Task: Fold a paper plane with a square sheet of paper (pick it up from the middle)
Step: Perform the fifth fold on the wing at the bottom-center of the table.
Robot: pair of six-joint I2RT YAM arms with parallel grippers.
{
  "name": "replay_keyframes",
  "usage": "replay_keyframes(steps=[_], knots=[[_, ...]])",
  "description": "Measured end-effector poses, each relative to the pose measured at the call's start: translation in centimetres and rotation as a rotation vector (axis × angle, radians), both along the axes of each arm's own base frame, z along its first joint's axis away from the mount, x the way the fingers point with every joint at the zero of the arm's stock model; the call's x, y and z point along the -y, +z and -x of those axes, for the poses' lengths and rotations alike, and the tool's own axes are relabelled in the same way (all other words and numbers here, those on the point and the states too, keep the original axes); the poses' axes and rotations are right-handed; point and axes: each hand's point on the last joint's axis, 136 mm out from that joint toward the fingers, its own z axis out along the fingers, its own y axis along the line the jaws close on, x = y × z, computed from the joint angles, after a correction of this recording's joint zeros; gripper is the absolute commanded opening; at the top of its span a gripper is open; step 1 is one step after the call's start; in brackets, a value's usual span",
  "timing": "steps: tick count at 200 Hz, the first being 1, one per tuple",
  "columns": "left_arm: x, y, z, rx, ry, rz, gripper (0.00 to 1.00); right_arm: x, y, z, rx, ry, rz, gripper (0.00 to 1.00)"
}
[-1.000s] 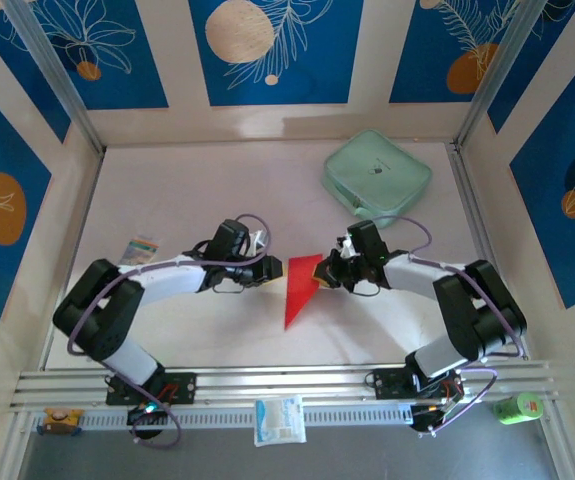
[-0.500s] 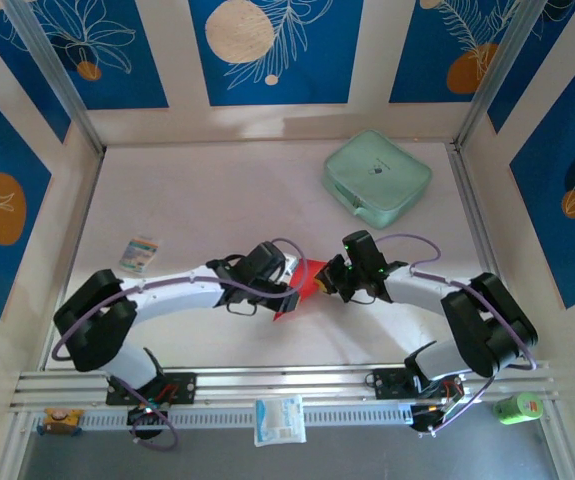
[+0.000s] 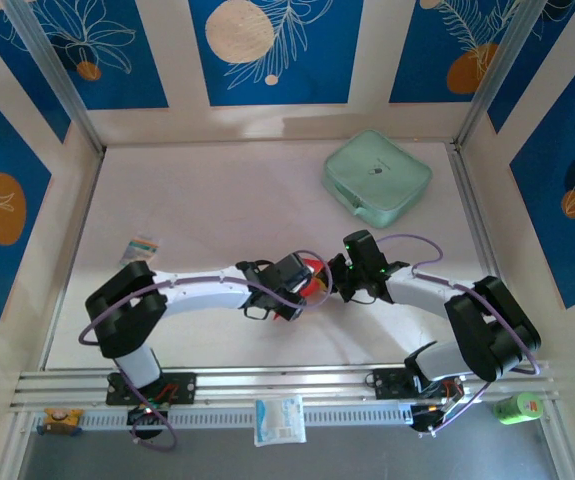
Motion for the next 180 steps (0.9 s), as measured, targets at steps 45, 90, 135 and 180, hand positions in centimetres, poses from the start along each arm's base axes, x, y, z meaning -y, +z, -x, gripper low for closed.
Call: replay_keyframes(steps=[45,90,135,180], knots=[[-0.39,-0.03,-0.29,0.037,-0.003,-0.043,0.19,0.01,-0.01,0.01,0.000,0.000,0.000,0.00],[-0.34,-0.05,-0.10,0.046,-0.014,-0.052,0.23,0.02,-0.02,0.03,-0.001,0.001,0.001,0.00],[-0.24,-0.04,0.07,0.049,-0.019,-0.053,0.28,0.29,-0.07,0.23,-0.008,0.004,0.012,0.00],[-0.13,-0.01,0.22,0.049,-0.024,-0.051,0.27,0.36,-0.06,0.27,-0.006,0.014,0.021,0.00]])
